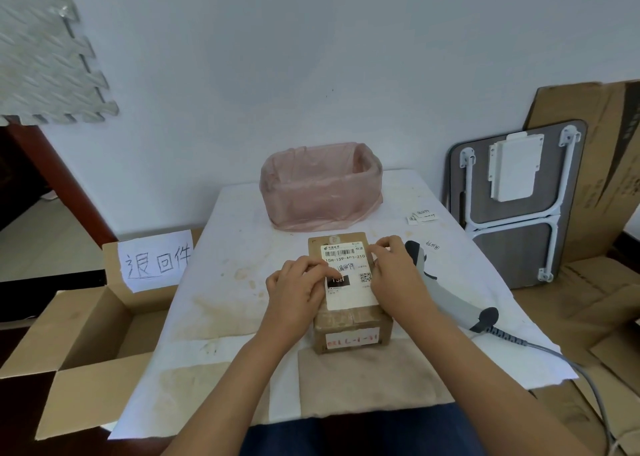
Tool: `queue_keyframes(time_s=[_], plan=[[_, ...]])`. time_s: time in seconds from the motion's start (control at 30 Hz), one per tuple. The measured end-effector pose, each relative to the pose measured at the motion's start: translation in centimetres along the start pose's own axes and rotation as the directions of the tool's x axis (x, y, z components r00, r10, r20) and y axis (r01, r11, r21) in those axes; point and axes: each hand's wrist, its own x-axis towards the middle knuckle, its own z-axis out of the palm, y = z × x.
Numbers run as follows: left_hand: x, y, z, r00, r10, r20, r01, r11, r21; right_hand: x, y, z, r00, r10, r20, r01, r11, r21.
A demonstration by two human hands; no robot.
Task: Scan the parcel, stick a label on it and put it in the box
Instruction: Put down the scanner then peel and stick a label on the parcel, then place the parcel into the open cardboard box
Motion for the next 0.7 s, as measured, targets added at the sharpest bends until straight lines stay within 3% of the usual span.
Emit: queue_keyframes(time_s=[0.07, 0.13, 0.2, 0.27, 0.37, 0.5, 0.6, 0.7], plan=[[-0.1, 0.1, 0.0, 0.995, -0.092, -0.033, 0.087, 0.986, -0.142, -0.4, 0.0, -0.2, 0.999, 0.051, -0.014, -0.050, 0.994, 0.095], [-0.2, 0.4, -0.4, 0.952, -0.307, 0.021, 0.296, 0.895, -0.333, -0.8, 0.3, -0.4, 0.994, 0.112, 0.011, -0.112, 0.983, 0.146], [-0.4, 0.8, -1.0, 0.856, -0.469, 0.215, 0.514, 0.731, -0.449, -1.0, 0.4, -0.4, 0.987, 0.156, 0.037, -0.160, 0.969, 0.186], [-0.7, 1.3, -1.5, 0.811, -0.433, 0.394, 0.585, 0.628, -0.513, -0.9, 0.3, -0.6, 0.978, 0.199, 0.066, -0.209, 0.942, 0.264], [-1.5, 1.7, -2.2, 0.834, -0.319, 0.450, 0.547, 0.582, -0.602, -1.1, -0.4, -1.4, 0.972, 0.233, 0.041, -0.228, 0.880, 0.416], [-1.9, 1.5, -3.6, 0.872, -0.239, 0.426, 0.484, 0.544, -0.686, -1.5, -1.9, -2.5, 0.972, 0.221, -0.073, -0.129, 0.772, 0.622], [-2.4, 1.8, -5.1, 0.941, -0.241, 0.238, 0.338, 0.666, -0.665, -1.8, -3.4, -3.1, 0.973, 0.199, -0.114, -0.063, 0.711, 0.701], [-3.2, 1.1, -6.6, 0.980, -0.198, 0.009, 0.174, 0.835, -0.522, -2.0, -4.7, -3.1, 0.976, 0.178, -0.128, -0.049, 0.747, 0.663]])
